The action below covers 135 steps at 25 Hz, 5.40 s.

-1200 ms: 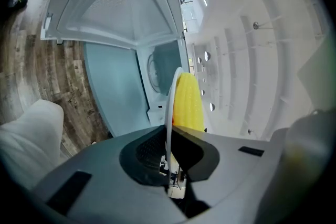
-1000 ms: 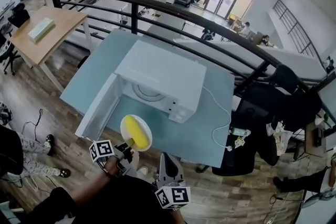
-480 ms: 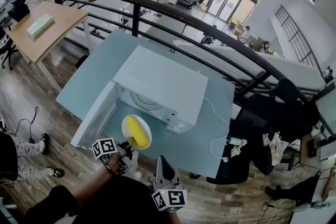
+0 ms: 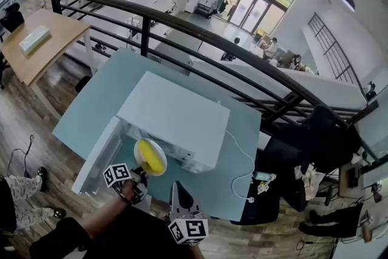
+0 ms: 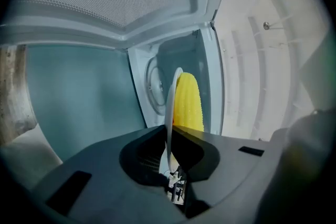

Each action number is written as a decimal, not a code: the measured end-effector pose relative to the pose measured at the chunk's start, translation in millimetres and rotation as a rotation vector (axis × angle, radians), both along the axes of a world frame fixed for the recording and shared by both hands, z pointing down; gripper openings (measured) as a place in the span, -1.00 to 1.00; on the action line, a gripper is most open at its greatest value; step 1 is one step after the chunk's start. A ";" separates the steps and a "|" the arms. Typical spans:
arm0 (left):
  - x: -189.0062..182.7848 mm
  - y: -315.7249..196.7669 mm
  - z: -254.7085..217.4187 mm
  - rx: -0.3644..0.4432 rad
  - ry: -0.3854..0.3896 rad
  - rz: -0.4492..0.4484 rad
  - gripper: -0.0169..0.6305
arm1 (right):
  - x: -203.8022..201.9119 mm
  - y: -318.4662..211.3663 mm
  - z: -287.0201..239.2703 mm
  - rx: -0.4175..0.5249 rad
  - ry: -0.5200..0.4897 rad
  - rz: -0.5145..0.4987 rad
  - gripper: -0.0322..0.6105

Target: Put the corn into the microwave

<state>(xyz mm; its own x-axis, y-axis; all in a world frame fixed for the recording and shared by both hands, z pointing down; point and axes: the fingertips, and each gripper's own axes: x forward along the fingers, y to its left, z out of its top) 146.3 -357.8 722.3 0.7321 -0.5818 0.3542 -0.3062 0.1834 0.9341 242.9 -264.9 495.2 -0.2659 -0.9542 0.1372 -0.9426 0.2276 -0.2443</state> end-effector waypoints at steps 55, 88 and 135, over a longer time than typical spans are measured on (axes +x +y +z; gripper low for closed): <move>33.0 -128.3 69.9 -0.032 -0.249 -0.052 -0.79 | 25.4 -77.5 61.1 -0.140 -0.039 -0.005 -0.88; 26.1 -79.9 26.0 0.285 -0.537 0.204 -0.94 | 10.5 -55.8 50.8 -0.115 -0.033 0.011 -0.88; -14.4 156.4 -168.4 1.038 -0.560 0.254 -0.94 | -14.6 118.0 32.6 -0.060 -0.021 0.048 -0.88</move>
